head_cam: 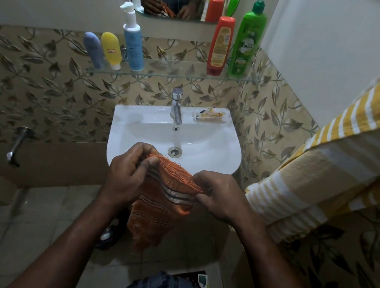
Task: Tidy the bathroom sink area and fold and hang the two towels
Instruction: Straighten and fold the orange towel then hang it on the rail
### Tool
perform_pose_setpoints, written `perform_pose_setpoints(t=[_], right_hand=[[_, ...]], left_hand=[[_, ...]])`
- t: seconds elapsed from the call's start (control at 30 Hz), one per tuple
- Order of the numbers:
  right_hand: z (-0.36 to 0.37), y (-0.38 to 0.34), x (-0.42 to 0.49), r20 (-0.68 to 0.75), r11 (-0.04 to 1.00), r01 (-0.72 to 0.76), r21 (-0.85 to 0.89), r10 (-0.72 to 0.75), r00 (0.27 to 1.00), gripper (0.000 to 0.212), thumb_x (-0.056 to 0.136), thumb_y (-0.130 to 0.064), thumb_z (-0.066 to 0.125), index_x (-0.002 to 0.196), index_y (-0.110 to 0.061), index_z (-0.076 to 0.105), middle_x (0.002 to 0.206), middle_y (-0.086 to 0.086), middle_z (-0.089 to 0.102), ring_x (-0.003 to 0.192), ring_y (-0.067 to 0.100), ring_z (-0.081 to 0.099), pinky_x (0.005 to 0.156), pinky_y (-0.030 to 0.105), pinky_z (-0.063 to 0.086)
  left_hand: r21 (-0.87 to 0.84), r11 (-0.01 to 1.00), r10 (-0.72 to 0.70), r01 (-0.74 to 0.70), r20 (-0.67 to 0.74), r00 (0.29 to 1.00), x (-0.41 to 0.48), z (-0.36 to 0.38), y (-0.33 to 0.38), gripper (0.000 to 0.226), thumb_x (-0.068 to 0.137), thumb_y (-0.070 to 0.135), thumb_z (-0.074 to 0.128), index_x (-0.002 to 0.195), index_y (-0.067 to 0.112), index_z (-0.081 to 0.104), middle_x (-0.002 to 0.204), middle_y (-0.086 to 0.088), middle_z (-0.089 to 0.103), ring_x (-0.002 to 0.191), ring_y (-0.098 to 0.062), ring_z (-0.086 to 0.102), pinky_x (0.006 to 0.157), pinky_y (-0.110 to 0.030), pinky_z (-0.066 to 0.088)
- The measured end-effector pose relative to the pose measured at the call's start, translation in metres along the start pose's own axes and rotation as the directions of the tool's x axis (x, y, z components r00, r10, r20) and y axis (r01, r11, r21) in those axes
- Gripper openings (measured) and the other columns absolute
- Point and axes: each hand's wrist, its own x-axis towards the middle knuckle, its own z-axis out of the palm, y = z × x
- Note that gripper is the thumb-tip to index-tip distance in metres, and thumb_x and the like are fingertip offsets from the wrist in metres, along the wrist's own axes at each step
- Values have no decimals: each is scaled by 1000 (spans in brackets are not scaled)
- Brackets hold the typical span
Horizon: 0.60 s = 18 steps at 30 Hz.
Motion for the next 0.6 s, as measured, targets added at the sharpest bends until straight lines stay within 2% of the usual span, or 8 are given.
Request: perform_pose_setpoints(t=[0.13, 0.23, 0.4, 0.53, 0.6], right_hand=[[0, -2, 1, -15, 997, -51, -56, 51, 999, 27, 80, -18, 79, 104, -26, 73, 96, -7, 74, 81, 8, 57, 64, 13, 34], [2, -2, 4, -64, 982, -167, -91, 161, 985, 23, 80, -19, 80, 101, -26, 73, 97, -3, 77, 90, 18, 66, 64, 24, 35], [3, -1, 12, -135, 929, -298, -218, 273, 952, 15, 81, -16, 72, 95, -21, 74, 94, 6, 75, 94, 30, 67, 68, 27, 35], [2, -3, 12, -86, 945, -209, -250, 194, 977, 11, 81, -19, 73, 92, -20, 75, 87, 3, 72, 84, 26, 64, 56, 28, 29], [2, -3, 9, -50, 978, -91, -189, 83, 995, 7, 81, -17, 73, 89, -17, 74, 86, 3, 68, 84, 25, 63, 59, 30, 32]], left_hand=[[11, 1000, 11, -11, 1, 1000, 2, 0, -2, 17, 97, 30, 61, 103, 16, 69, 94, 6, 76, 90, -17, 73, 84, -51, 60], [51, 997, 54, -55, 20, 998, 2, 4, -6, 11, 97, 31, 62, 101, 23, 69, 92, 8, 76, 89, -17, 73, 81, -52, 60], [73, 991, 108, -110, 32, 994, 2, 11, -11, 7, 98, 32, 62, 102, 28, 67, 93, 11, 75, 89, -16, 73, 79, -53, 59], [72, 992, 103, -104, 15, 995, 3, 10, -9, 12, 98, 29, 62, 101, 21, 69, 92, 7, 75, 88, -19, 73, 79, -53, 59], [61, 994, 88, -87, -19, 996, 5, 7, -6, 14, 97, 29, 62, 101, 18, 70, 92, 6, 76, 87, -17, 73, 80, -50, 59]])
